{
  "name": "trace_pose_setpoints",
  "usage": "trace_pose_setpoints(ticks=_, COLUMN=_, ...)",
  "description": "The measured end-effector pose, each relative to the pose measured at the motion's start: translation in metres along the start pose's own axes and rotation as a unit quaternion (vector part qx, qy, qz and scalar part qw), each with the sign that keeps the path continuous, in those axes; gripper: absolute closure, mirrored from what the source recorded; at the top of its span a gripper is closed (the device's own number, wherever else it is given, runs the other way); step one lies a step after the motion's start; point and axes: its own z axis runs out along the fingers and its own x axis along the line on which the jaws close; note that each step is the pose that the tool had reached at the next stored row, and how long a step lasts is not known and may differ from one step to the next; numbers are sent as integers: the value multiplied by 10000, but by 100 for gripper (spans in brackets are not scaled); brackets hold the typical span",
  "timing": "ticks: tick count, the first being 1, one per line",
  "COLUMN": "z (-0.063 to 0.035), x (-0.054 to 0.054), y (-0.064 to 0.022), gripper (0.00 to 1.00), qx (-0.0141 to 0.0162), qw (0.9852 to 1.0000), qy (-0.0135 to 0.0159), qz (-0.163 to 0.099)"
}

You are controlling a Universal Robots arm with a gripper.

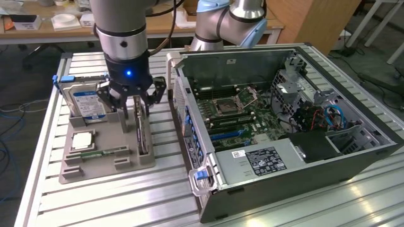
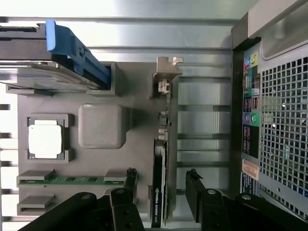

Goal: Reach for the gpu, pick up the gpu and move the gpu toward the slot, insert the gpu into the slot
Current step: 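Pick up the gpu and move the gpu toward the slot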

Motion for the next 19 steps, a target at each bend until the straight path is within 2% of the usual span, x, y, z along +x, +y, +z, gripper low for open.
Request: trace_pose_setpoints(ticks=19, z=322, x=40, y=-42, gripper=47, qx=0, qw=10000, qy=0, qz=36)
